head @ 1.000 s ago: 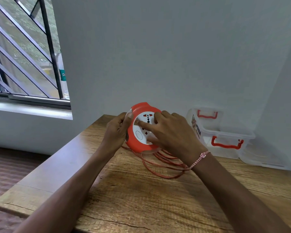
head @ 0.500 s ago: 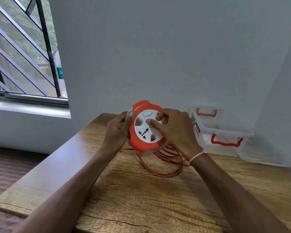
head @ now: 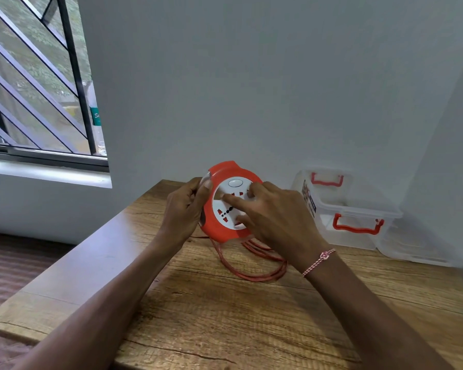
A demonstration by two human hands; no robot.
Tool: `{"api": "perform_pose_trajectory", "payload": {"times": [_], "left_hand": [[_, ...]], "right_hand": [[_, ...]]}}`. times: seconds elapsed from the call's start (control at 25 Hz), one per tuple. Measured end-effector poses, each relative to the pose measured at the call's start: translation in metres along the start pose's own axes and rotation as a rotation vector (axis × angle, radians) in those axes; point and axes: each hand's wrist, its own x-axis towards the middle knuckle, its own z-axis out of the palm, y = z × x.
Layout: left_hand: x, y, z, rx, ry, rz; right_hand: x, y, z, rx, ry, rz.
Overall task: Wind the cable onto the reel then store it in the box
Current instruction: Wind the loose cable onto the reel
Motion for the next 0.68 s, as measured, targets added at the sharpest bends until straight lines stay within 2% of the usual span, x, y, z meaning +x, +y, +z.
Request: {"api": "perform_pose_trajectory", "payload": {"times": [0.08,0.16,0.28,0.36,0.4,0.44,0.52,0.6,0.68], "left_hand": [[-0.001,0.002,0.001,0.02,0.011,0.04],[-0.002,0.004,0.003,0.034,0.026,0.079],[-0.003,0.004,0.005,0.042,0.054,0.096],[-0.001,0.002,0.004,0.031,0.065,0.088],[-0.001,0.001,0.004,0.023,0.069,0.083],[0.0,0.0,0.004,0.017,0.069,0.079],[0.0,0.0,0.004,0.016,0.062,0.077],[0.0,0.0,0.005,0.009,0.059,0.072],[-0.001,0.001,0.006,0.012,0.048,0.067]], "right_hand": [[0.003,-0.003,-0.002,0.082,0.023,0.101],[0.01,-0.011,-0.004,0.221,0.029,0.313],[0.019,-0.026,0.0,0.59,0.013,0.744],[0.021,-0.024,0.001,0.856,-0.016,0.933],[0.019,-0.019,-0.001,0.87,-0.002,0.925],[0.015,-0.01,-0.002,0.779,0.035,0.822],[0.005,0.007,-0.004,0.46,0.104,0.427],[-0.002,0.016,-0.001,0.215,0.036,0.084],[-0.003,0.012,0.003,0.035,-0.071,-0.024]]}}
